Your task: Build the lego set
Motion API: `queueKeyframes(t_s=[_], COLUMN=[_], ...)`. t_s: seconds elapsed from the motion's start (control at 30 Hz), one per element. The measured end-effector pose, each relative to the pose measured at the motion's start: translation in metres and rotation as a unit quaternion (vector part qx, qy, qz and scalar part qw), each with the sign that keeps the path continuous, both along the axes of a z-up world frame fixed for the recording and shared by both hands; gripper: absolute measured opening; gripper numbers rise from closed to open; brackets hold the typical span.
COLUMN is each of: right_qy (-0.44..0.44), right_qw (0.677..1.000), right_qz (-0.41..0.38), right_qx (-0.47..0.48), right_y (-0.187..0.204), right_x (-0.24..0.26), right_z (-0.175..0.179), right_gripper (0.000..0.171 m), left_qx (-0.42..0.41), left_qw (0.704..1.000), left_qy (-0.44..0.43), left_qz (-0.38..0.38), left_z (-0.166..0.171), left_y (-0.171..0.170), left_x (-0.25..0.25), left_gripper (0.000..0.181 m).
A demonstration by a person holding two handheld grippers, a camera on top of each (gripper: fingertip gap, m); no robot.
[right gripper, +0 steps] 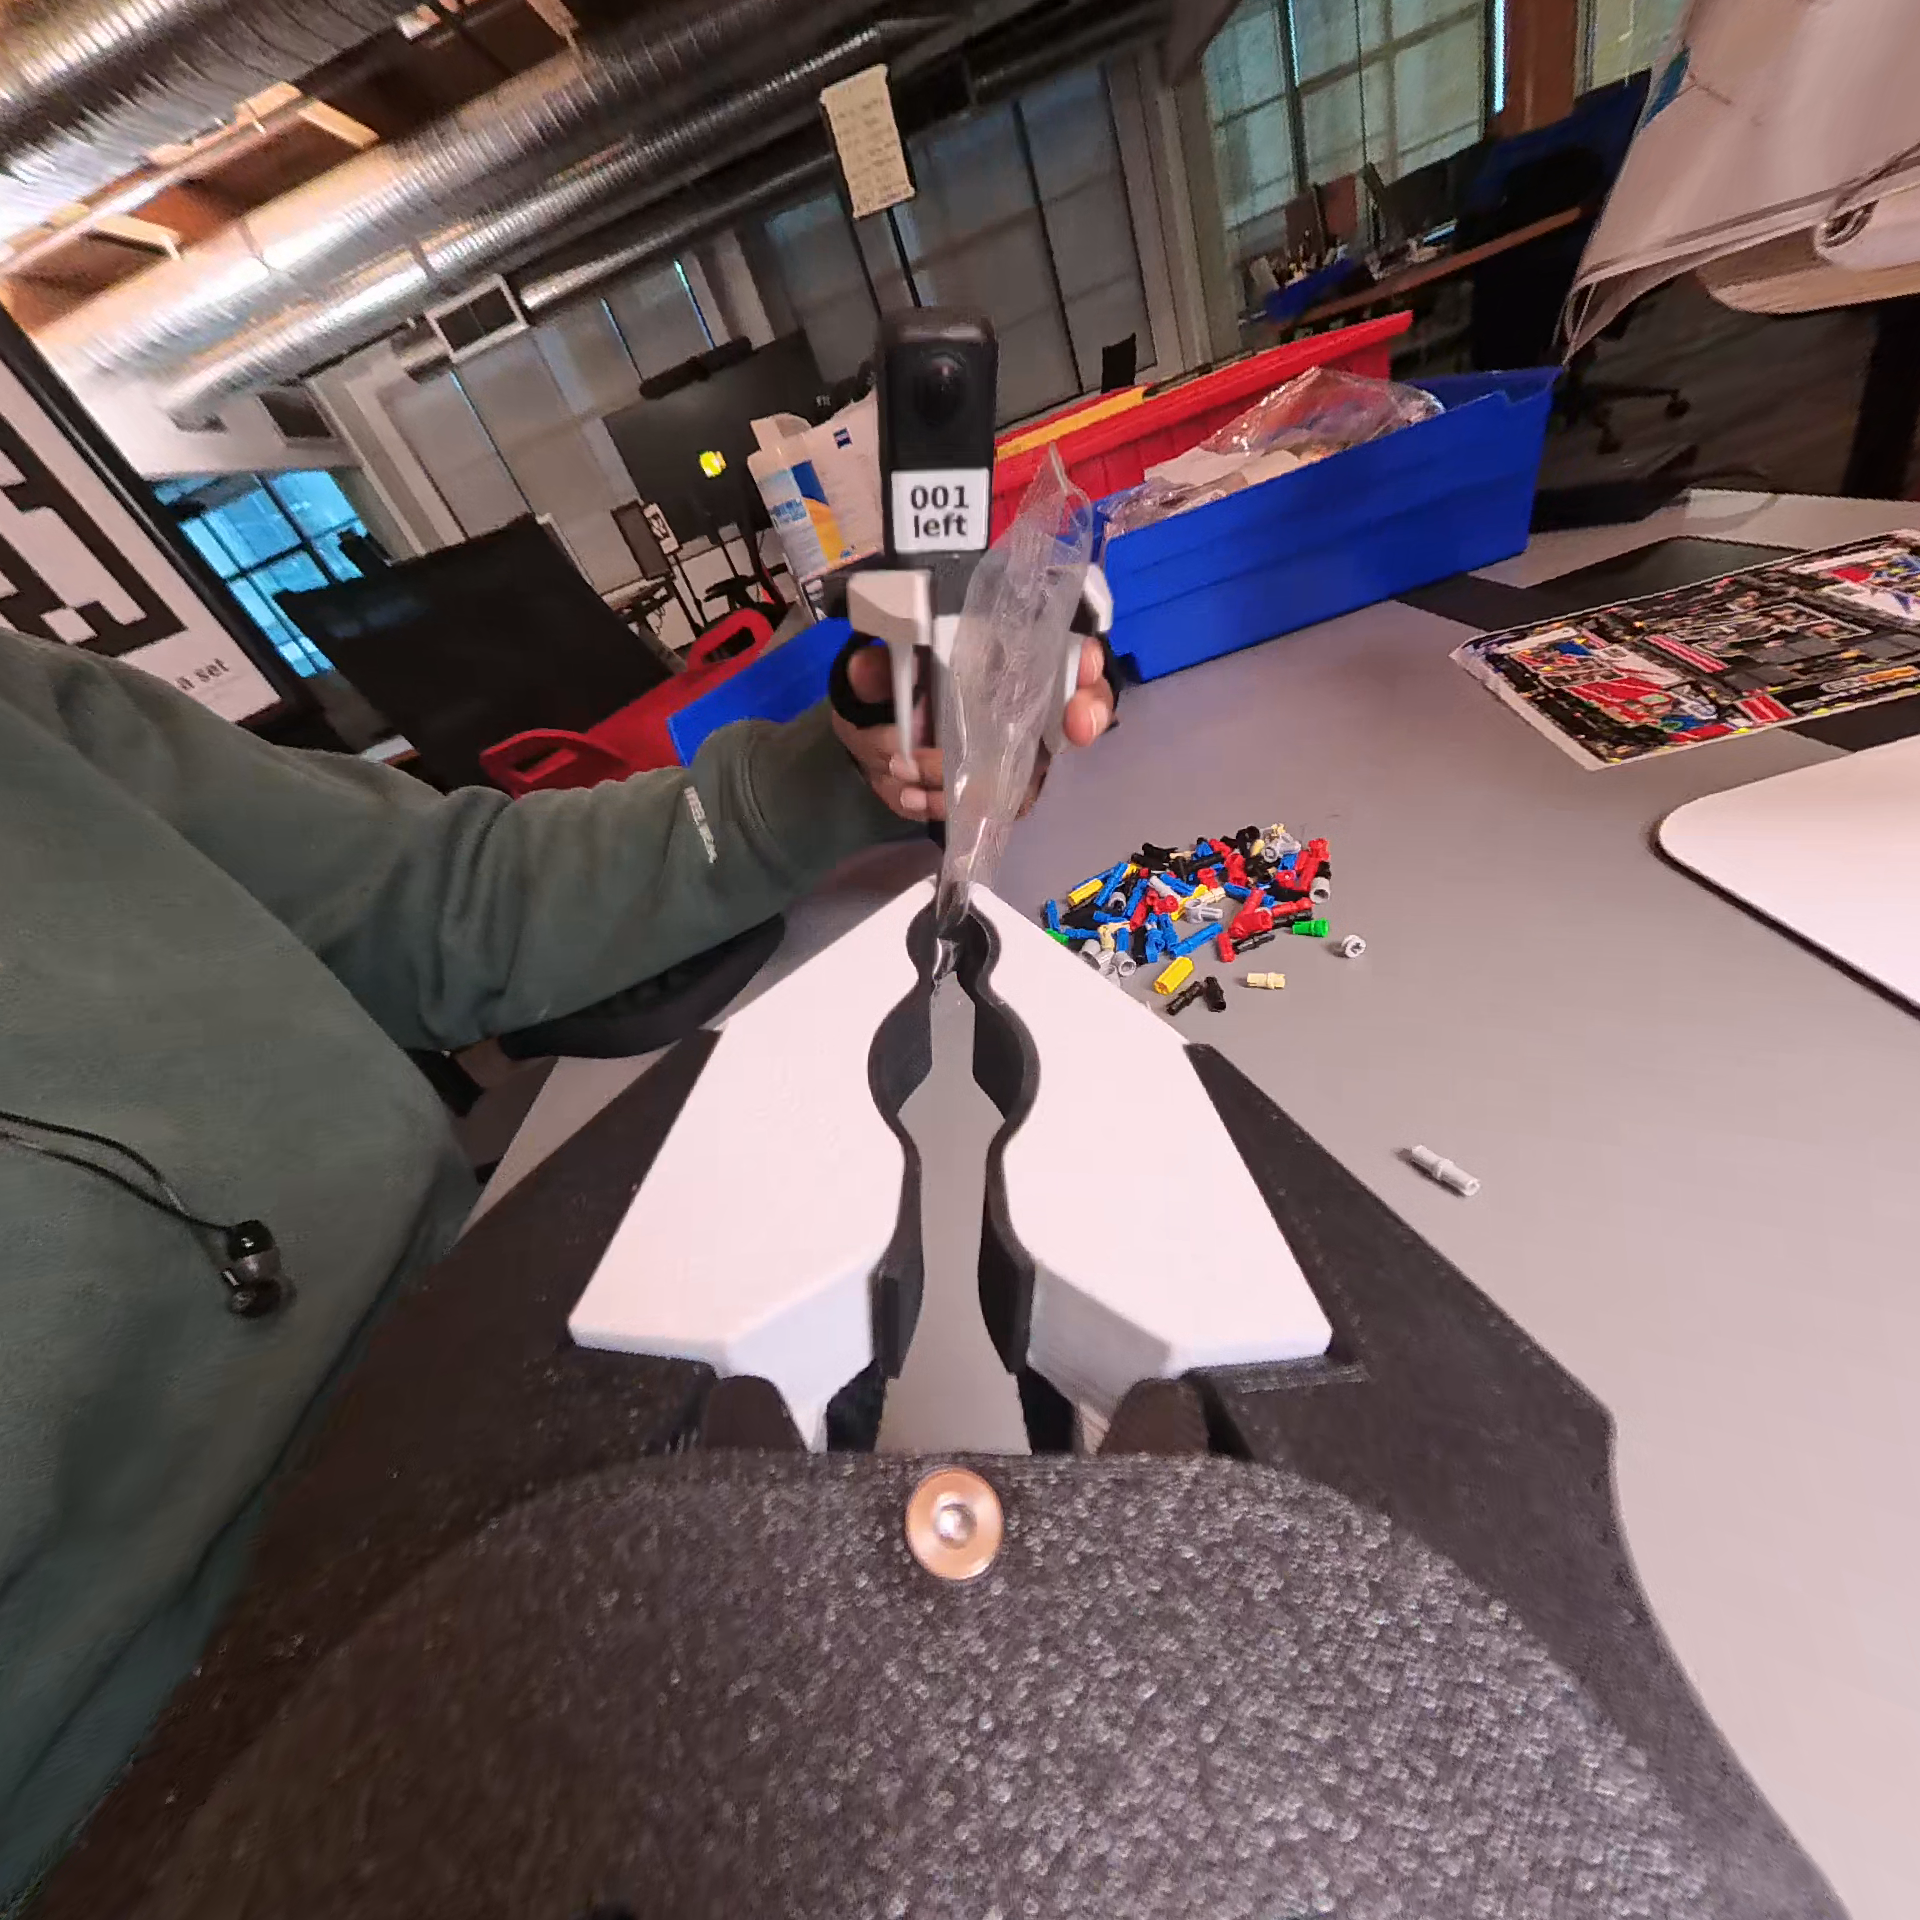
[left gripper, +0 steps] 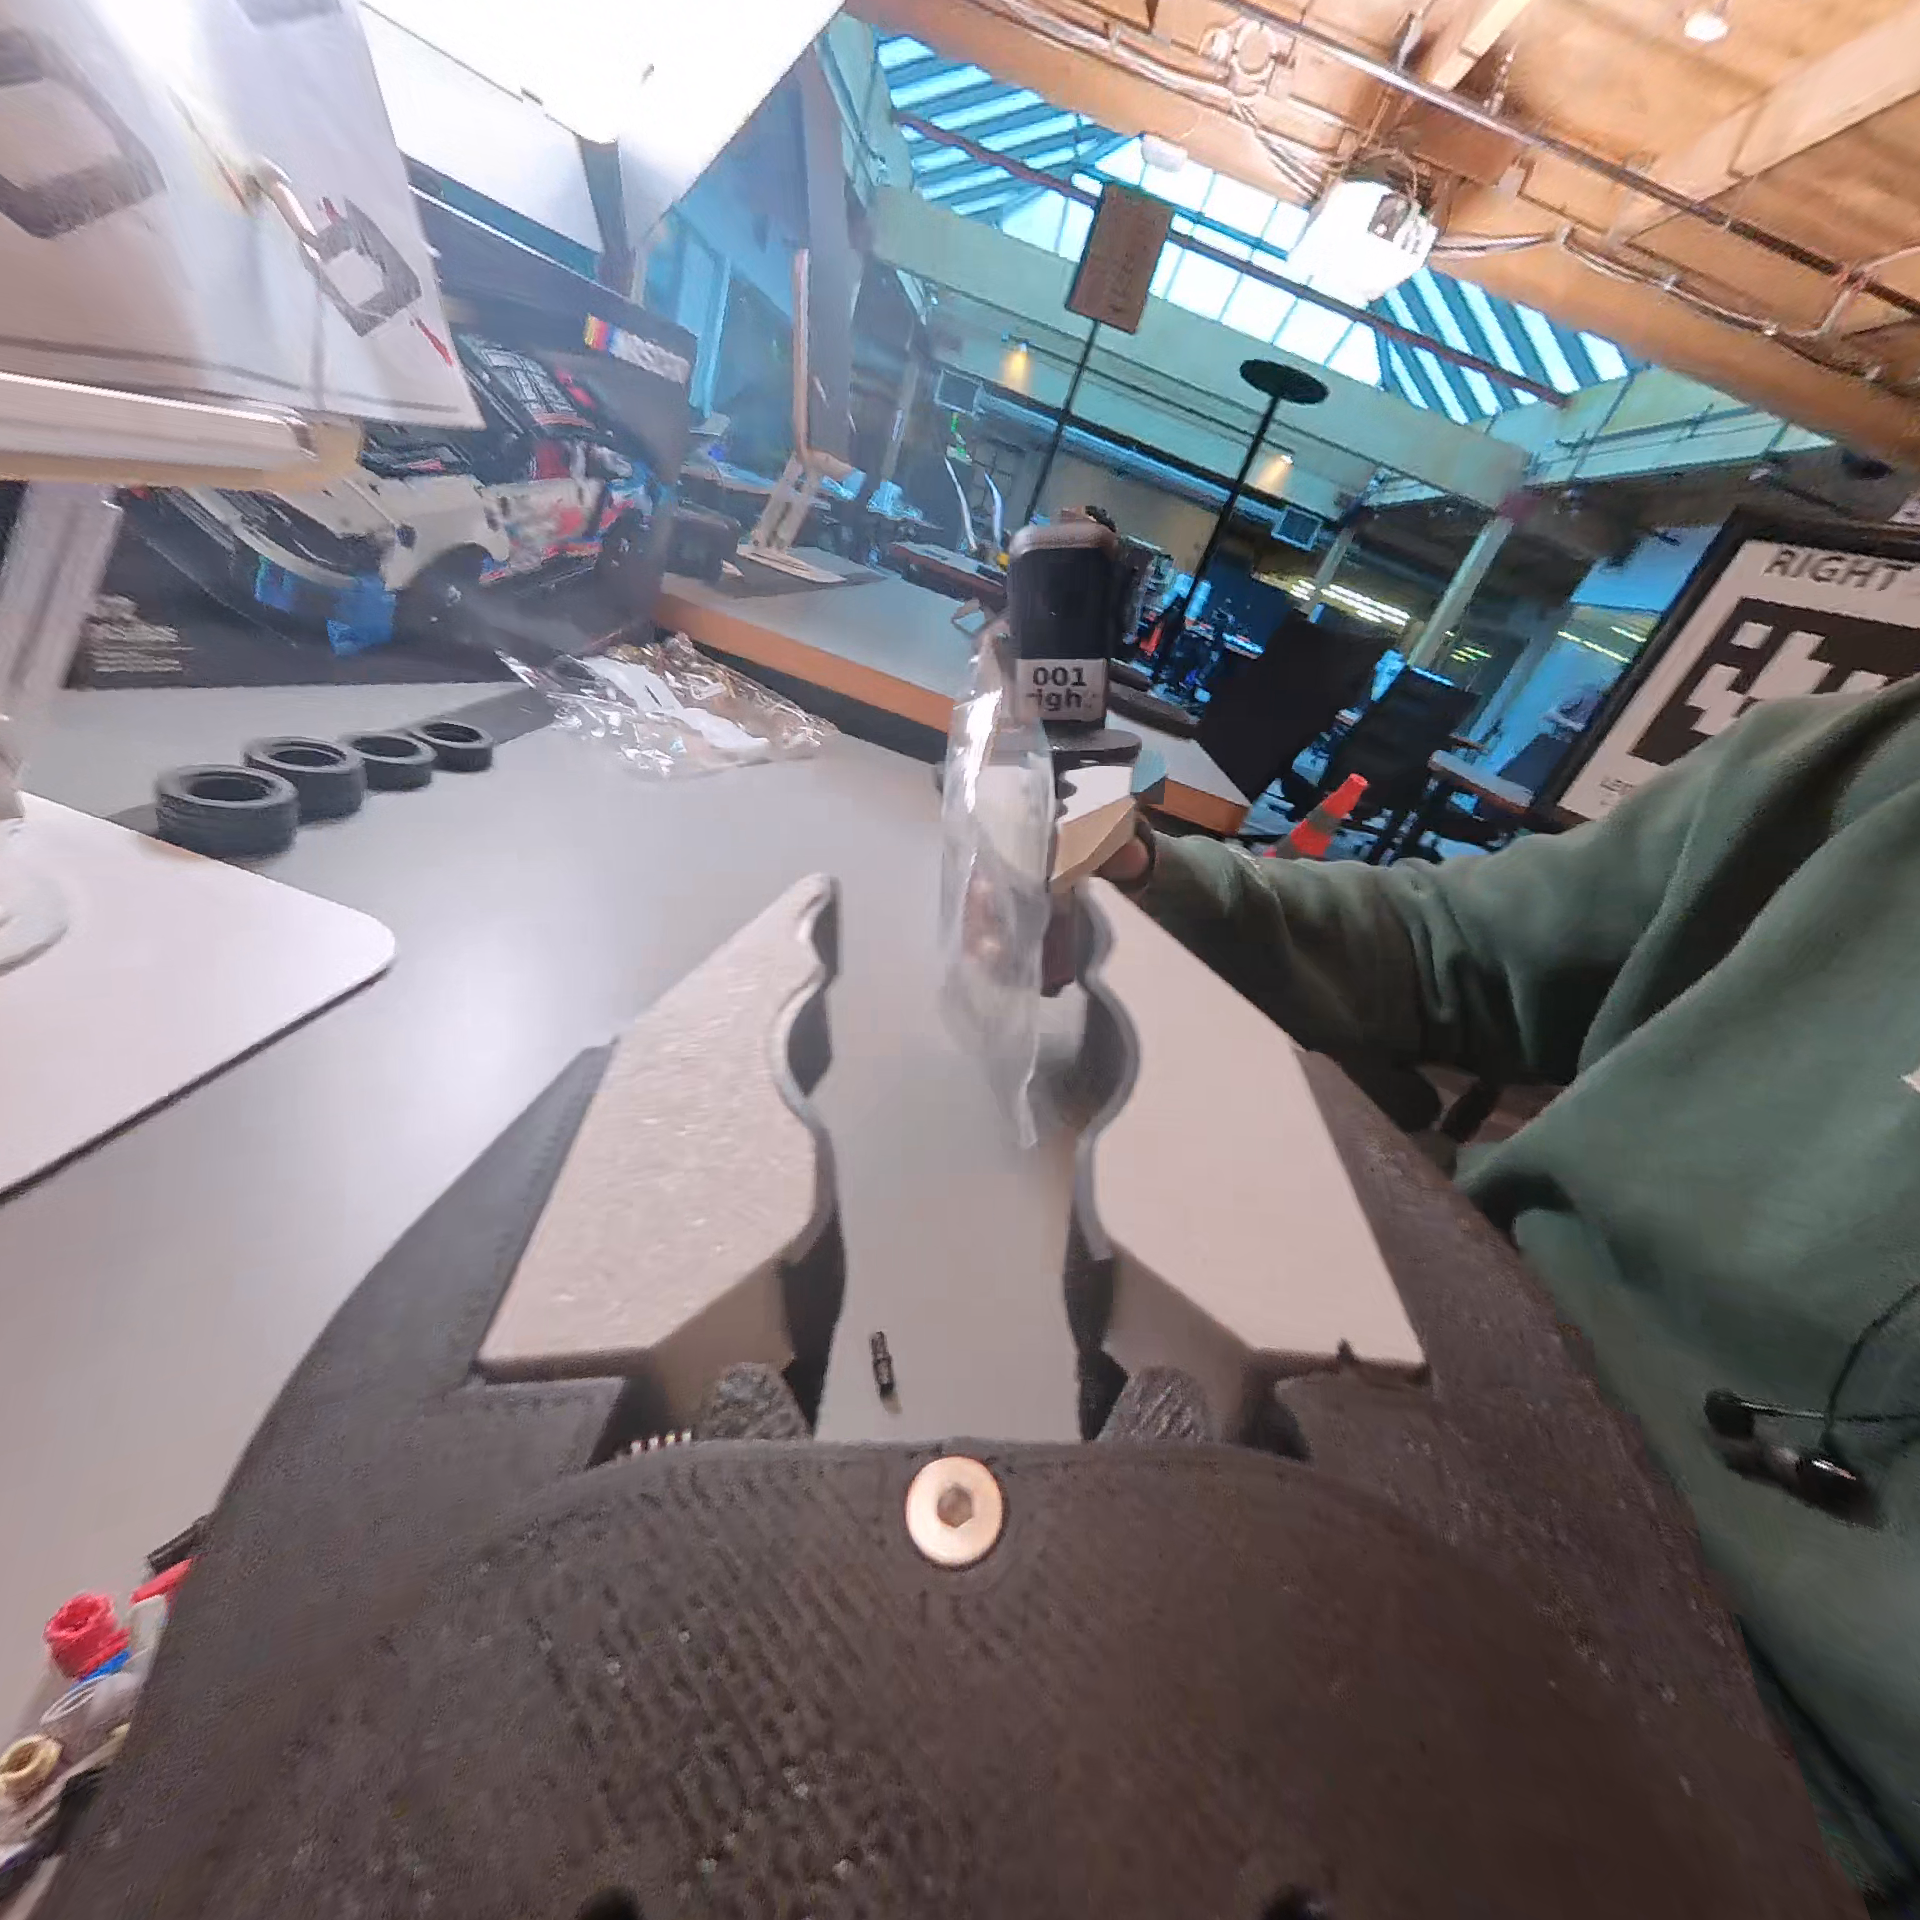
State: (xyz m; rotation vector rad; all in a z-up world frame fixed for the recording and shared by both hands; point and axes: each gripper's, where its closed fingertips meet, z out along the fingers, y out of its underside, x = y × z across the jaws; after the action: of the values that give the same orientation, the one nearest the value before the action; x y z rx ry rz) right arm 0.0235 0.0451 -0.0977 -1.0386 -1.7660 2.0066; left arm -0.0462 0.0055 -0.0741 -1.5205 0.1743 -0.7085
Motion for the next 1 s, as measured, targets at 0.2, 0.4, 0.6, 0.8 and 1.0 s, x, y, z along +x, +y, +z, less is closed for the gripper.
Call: queueKeyframes(t_s=[0.2, 0.4, 0.6, 0.8, 1.0], right_qy=[-0.017, -0.01, 0.011, -0.026, -0.08], right_qw=[0.998, 0.998, 0.996, 0.997, 0.89], right_qz=[0.043, 0.004, 0.003, -0.045, -0.388], right_qx=[0.049, 0.054, 0.085, 0.06, -0.227], right_y=[-0.025, 0.0, -0.01, 0.053, 0.322], right_x=[0.006, -0.001, -0.004, 0.01, 0.038], right_z=[-0.017, -0.019, -0.014, 0.007, 0.035], right_gripper=[0.0, 0.0, 0.0, 0.0, 0.0], left_qx=[-0.035, -0.054, -0.061, -0.048, -0.021], left_qw=[0.996, 0.994, 0.994, 0.998, 0.991], left_qy=[0.026, 0.062, 0.065, 0.022, -0.083], left_qz=[-0.08, -0.068, -0.07, 0.021, 0.102], left_z=[-0.014, -0.019, -0.022, -0.012, 0.001], left_y=[0.005, 0.008, 0.008, 0.018, 0.008], left_x=[0.041, 0.035, 0.04, 0.011, -0.042], left_gripper=[0.0, 0.0, 0.0, 0.03, 0.032])
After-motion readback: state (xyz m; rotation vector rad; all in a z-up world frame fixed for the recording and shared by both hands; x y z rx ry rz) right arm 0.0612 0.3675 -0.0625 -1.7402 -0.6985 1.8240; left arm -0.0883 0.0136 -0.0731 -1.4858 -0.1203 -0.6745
